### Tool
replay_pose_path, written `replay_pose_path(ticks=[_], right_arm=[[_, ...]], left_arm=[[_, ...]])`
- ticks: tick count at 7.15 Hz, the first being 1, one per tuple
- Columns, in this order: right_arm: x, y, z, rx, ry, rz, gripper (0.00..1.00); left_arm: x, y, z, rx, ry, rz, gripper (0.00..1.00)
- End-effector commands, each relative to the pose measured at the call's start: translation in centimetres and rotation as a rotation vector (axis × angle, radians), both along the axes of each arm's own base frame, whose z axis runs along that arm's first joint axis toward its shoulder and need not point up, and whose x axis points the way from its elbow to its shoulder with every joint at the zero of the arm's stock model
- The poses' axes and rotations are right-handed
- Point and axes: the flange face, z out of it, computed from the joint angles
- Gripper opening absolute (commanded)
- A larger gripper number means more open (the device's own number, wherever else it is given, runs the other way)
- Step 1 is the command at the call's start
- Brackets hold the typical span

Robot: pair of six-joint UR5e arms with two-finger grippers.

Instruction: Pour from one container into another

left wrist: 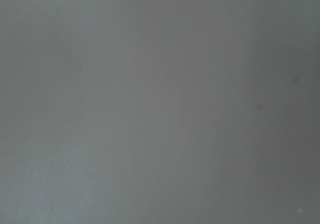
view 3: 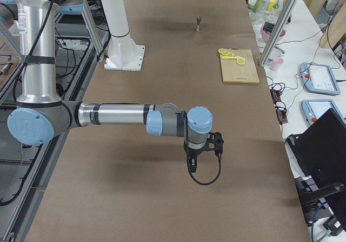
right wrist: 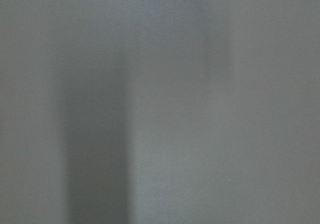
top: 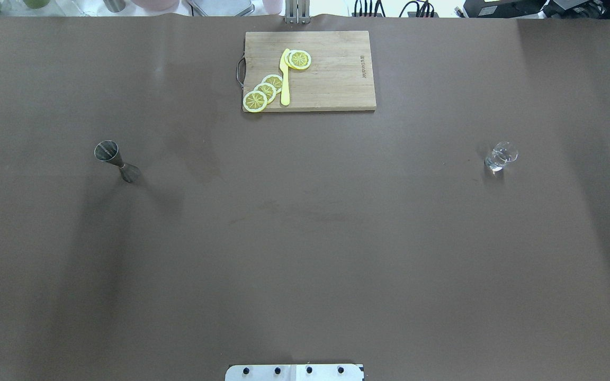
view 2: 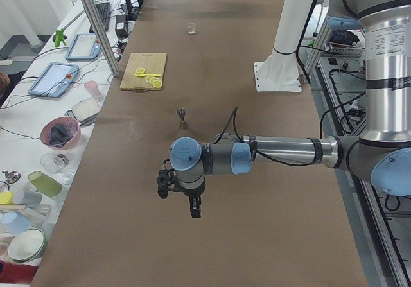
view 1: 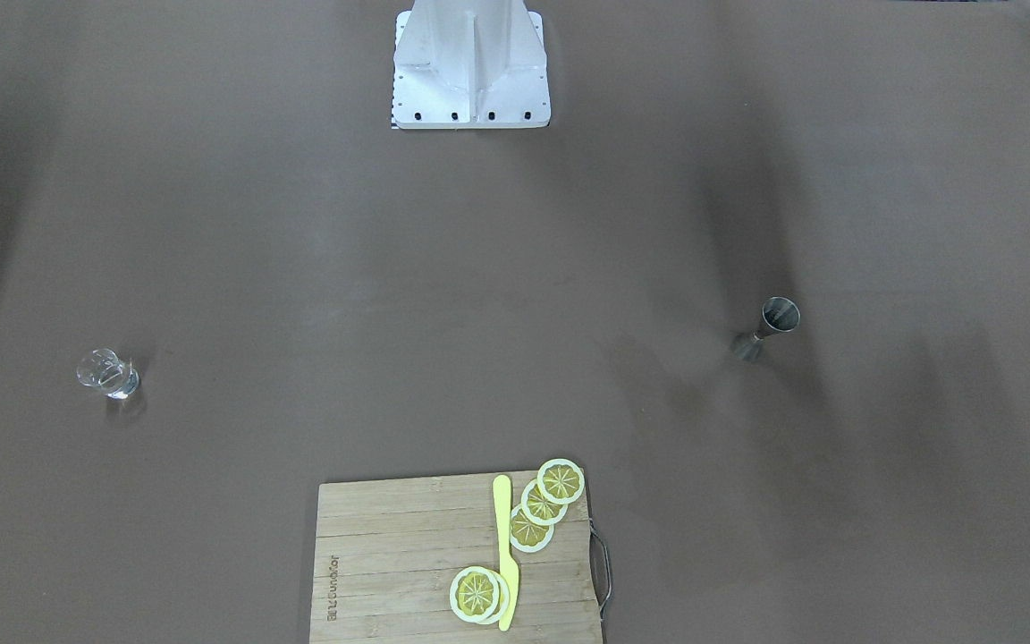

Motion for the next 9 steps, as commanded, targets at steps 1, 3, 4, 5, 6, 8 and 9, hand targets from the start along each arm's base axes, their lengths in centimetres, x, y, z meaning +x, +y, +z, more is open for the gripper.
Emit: replay_pose_path(ticks=[1,3,4,5,6,8,9], right_arm=[[0.0,0.8,0.3,0.001,0.002,0.000,1.00],[-0.1,0.9,1.0,-0.011,-0.002,-0.003,1.00],[-0.1,0.8,0.9,-0.010,-0.001,-0.003,1.00],[-0.1,1.1,1.3,-0.012,-0.002,-0.008,1.00],[-0.1,0.7,0.9,-0.007,-0.001,-0.004,1.00],[-0.1,0.1,0.0,0.017,-0.002,-0.008,1.00],[-0.1,0.1,-0.5,0.027,-0.007,-0.009,1.00]], left_arm=[[0.2,-0.3,-0.2,0.005,-0.006,0.007,0.99],[0.1,0.0,-0.2,0.004,-0.005,0.004,0.99],[0.1,0.0,-0.3,0.005,0.000,0.003,0.99],[0.3,-0.3,-0.8,0.016,0.004,0.006,0.99],[0.3,-0.2,-0.8,0.016,0.006,0.006,0.99],[0.6,-0.8,-1.3,0.020,0.038,0.001,0.99],[0.6,-0.8,-1.5,0.024,0.039,0.000,0.99]])
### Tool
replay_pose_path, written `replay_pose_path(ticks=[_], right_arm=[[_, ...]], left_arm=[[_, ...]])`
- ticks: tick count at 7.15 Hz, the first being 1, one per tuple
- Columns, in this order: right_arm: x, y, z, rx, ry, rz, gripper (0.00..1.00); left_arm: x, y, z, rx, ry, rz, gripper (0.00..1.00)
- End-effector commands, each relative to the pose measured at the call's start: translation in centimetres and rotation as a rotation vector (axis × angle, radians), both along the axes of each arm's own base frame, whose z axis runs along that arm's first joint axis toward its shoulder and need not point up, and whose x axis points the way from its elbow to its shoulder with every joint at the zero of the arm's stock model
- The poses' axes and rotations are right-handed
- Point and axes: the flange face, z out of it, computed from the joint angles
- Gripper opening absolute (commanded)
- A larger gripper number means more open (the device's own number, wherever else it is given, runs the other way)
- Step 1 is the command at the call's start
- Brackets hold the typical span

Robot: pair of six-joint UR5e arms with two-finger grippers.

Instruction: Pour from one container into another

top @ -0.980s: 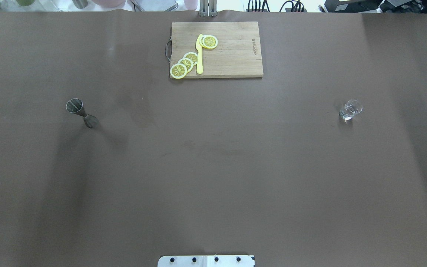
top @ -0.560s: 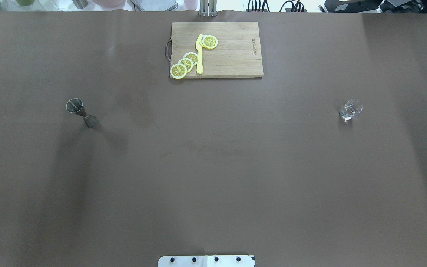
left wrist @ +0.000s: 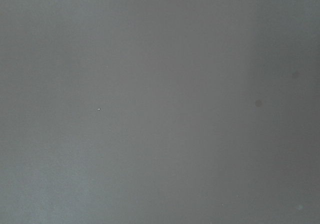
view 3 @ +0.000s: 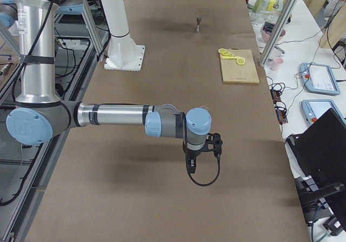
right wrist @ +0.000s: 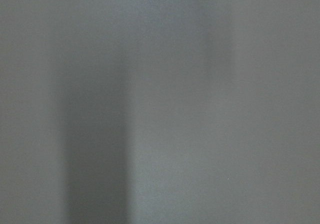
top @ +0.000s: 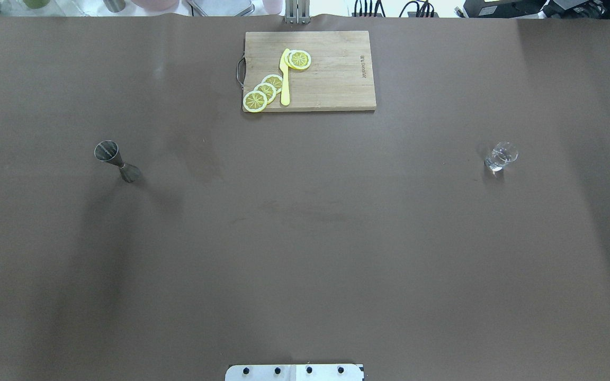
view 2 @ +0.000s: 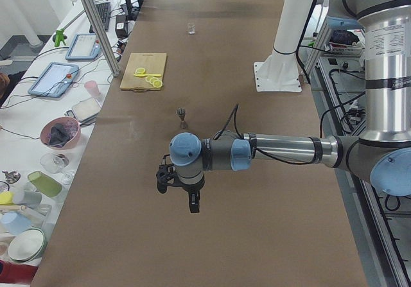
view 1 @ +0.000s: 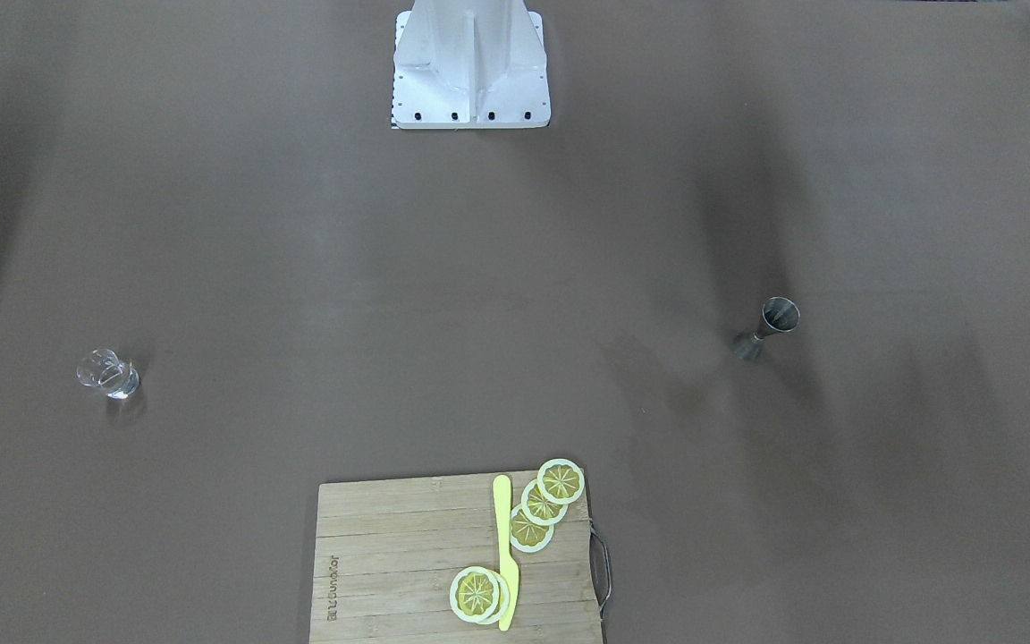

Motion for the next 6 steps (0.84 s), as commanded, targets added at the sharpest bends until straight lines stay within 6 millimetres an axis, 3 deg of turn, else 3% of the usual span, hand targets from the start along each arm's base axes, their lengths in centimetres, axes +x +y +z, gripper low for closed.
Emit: replay_pose_path(ticks=[1,2,4,6], right_arm=[[0.0,-0.3,-1.1,0.059,-0.007,-0.010,1.00],[-0.1,-0.2,0.6,0.080,-0.008,-0.013,1.00],[-0.2,0.3,1.5,0.183,-0.019,-0.022,1.00],[-0.6,0.7,1.6,0.226,-0.064,-0.058,1.00]], left_arm=[[0.1,-0.1,-0.3,0.003,0.009,-0.002,0.99],[0.1,0.0,-0.2,0.002,0.009,-0.002,0.99],[0.1,0.0,-0.5,0.005,0.010,-0.003,0.99],[0.4,-0.3,-3.1,0.048,0.007,0.002,0.99]])
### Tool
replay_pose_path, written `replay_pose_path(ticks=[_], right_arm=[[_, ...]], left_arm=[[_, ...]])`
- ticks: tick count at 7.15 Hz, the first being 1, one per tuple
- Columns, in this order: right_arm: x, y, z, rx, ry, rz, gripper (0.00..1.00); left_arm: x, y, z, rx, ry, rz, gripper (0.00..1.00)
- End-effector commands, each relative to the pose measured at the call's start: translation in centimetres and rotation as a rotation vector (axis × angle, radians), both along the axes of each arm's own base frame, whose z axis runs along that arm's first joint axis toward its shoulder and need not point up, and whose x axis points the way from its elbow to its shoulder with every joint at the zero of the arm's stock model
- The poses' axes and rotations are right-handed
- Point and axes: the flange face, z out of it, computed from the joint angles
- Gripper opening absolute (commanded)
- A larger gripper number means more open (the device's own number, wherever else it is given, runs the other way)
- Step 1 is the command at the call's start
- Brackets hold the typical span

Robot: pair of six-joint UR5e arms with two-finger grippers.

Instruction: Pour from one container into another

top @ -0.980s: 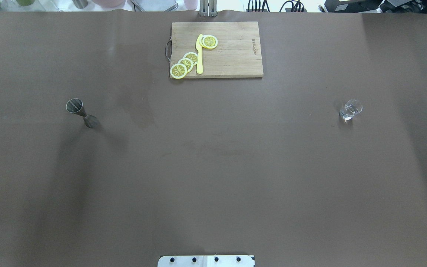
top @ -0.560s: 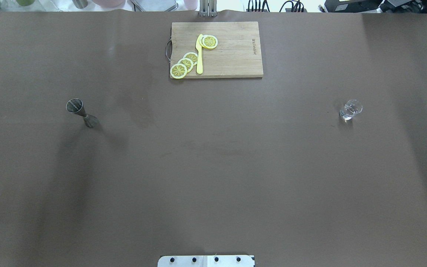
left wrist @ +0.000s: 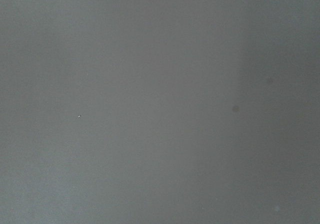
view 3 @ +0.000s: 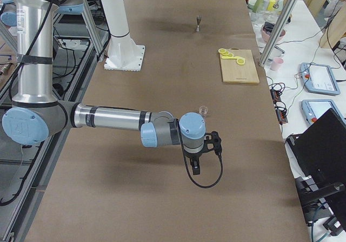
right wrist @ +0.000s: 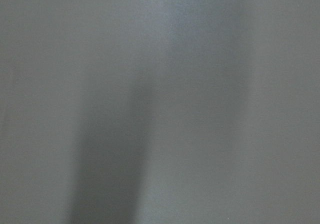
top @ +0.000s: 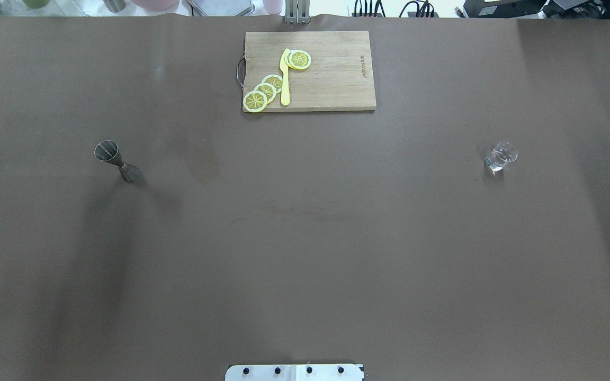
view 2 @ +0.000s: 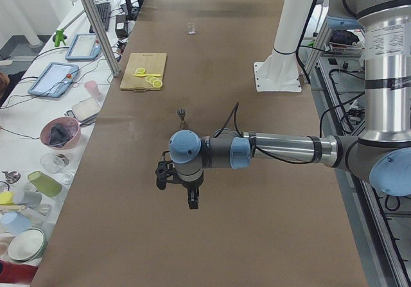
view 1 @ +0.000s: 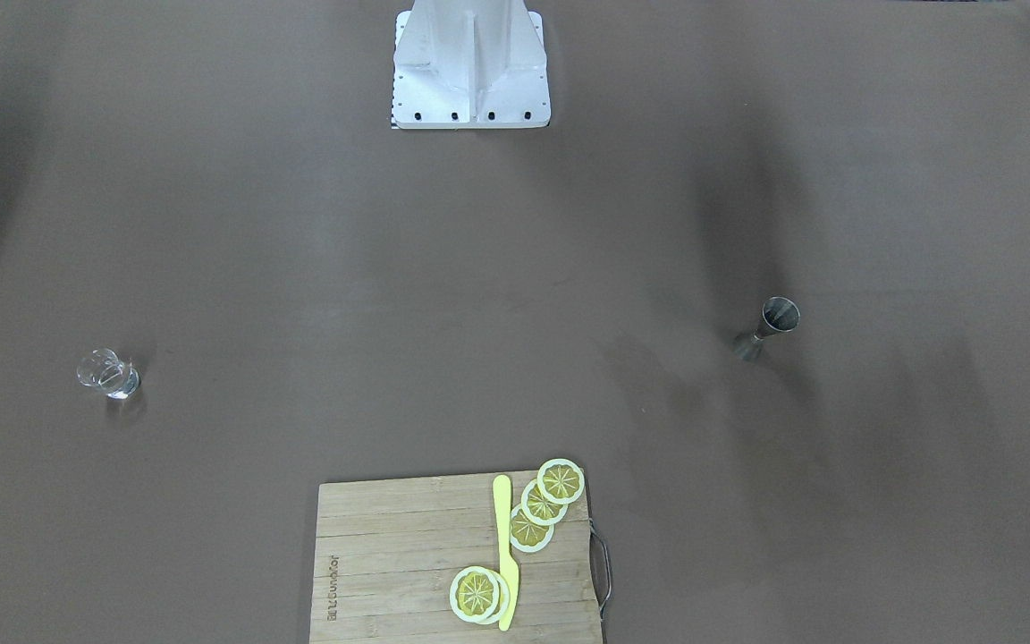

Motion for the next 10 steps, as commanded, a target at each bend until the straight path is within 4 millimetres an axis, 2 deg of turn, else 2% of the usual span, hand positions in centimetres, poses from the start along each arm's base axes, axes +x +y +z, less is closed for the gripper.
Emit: replay_pose_path(ticks=[1,2,3,5,7,8,9,10], right_arm=[[-0.6,0.1,-0.3,0.033,-0.057,-0.030,1.00],[-0.9,0.1,-0.7,0.061,-0.079,-0.037,1.00],[-1.7,0.0,-1.0,0.080,-0.095,-0.051,1.00],[-3.5,-0.3,-2.2,0.159,-0.137,-0.096,1.00],[-4.8,-0.4,-3.2,0.223,-0.163,-0.129,1.00],[-5.6,-0.1,-3.4,0.248,-0.180,-0.151,1.00],[-6.5,0.5,-3.4,0.266,-0.192,-0.162,1.00],[-8.1,1.7,-3.4,0.273,-0.211,-0.137,1.00]], left_arm=[[0.3,-0.2,-3.4,0.029,-0.002,-0.028,0.99],[2.2,-0.4,-5.5,-0.019,0.003,-0.069,0.99],[5.0,-0.5,-7.7,-0.044,0.007,-0.069,0.99],[6.7,0.1,-11.2,-0.110,0.040,-0.147,0.99],[11.3,0.8,-14.9,-0.190,0.063,-0.172,0.99],[12.3,1.2,-17.0,-0.206,0.076,-0.197,0.99],[16.1,2.2,-19.2,-0.210,0.078,-0.150,0.99],[19.9,1.9,-21.7,-0.244,0.068,-0.172,0.99]])
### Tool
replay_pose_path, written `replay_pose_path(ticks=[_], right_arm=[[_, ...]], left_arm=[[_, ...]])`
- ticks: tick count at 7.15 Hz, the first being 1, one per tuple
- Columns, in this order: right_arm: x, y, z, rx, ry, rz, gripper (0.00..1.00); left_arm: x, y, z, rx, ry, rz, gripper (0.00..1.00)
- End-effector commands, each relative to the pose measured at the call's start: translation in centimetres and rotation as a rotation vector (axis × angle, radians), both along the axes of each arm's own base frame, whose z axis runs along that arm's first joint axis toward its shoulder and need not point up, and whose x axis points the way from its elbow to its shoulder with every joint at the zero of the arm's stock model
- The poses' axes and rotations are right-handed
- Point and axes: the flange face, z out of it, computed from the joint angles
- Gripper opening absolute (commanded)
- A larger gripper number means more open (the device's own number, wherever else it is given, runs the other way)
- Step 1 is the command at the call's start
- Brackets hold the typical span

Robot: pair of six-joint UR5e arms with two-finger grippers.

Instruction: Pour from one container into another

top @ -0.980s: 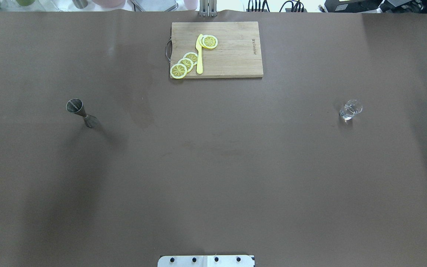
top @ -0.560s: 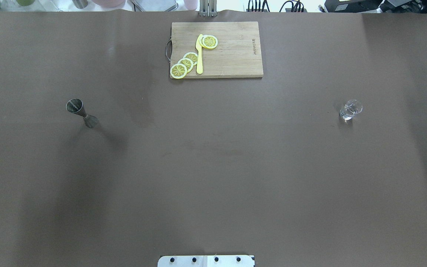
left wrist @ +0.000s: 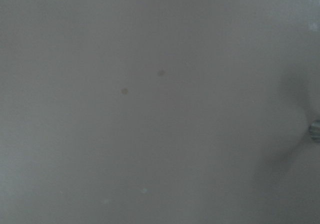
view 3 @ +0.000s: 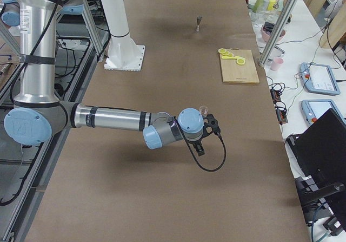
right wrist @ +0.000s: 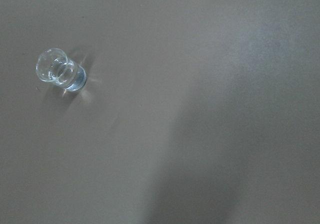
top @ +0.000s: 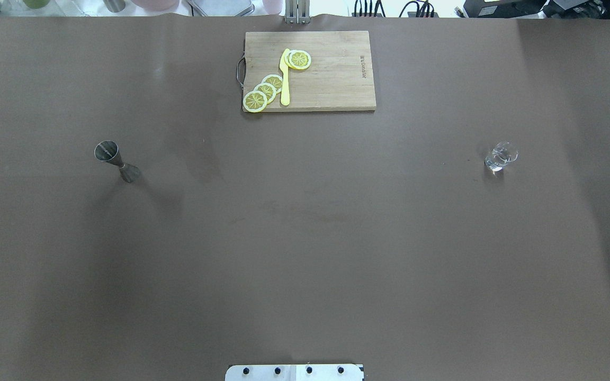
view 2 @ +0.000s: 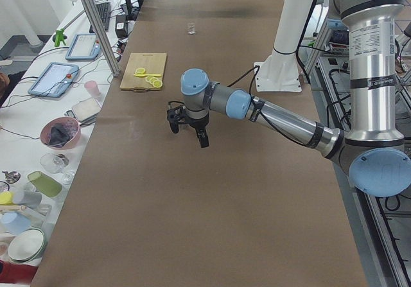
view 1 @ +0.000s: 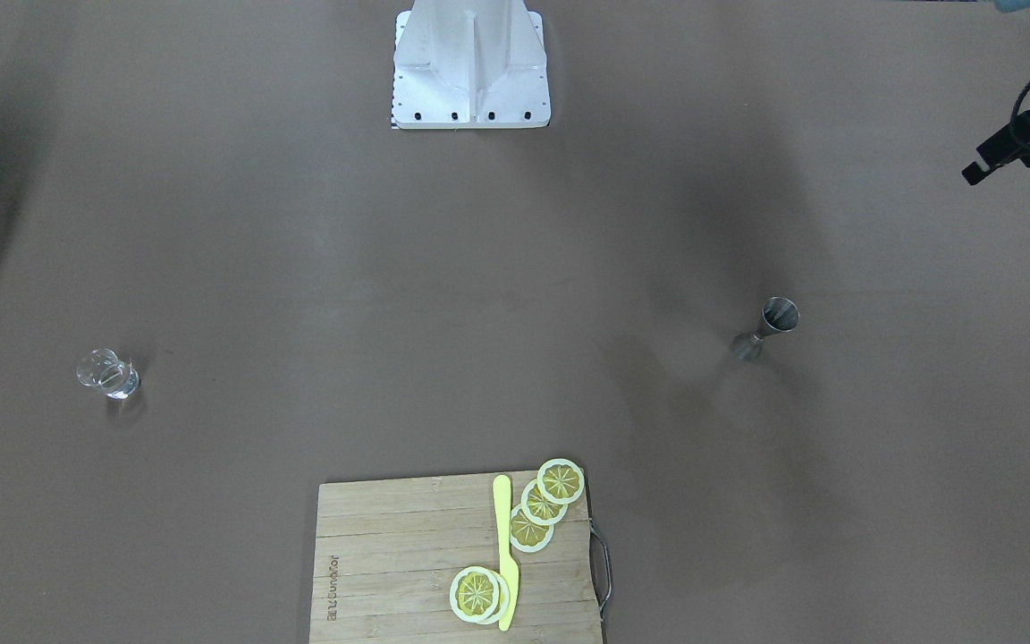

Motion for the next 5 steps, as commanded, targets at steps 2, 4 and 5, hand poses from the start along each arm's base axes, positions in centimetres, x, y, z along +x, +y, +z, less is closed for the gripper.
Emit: replay_pose_path(ticks=[2,4,5], right_arm=[[-4.6,4.0,0.9,0.047,-0.045,0.051,1.00],[-6.4,5.4,0.9,0.081,-0.052,0.075,1.00],[-7.2,5.5,0.4,0.098,-0.058,0.094,1.00]], left_arm=[[10.2,1.2,-6.5,-0.089,0.007,0.001,0.99],[10.8,1.1,-9.1,-0.096,0.037,-0.036,0.99],[11.1,1.2,-8.8,-0.101,0.034,-0.031,0.99]])
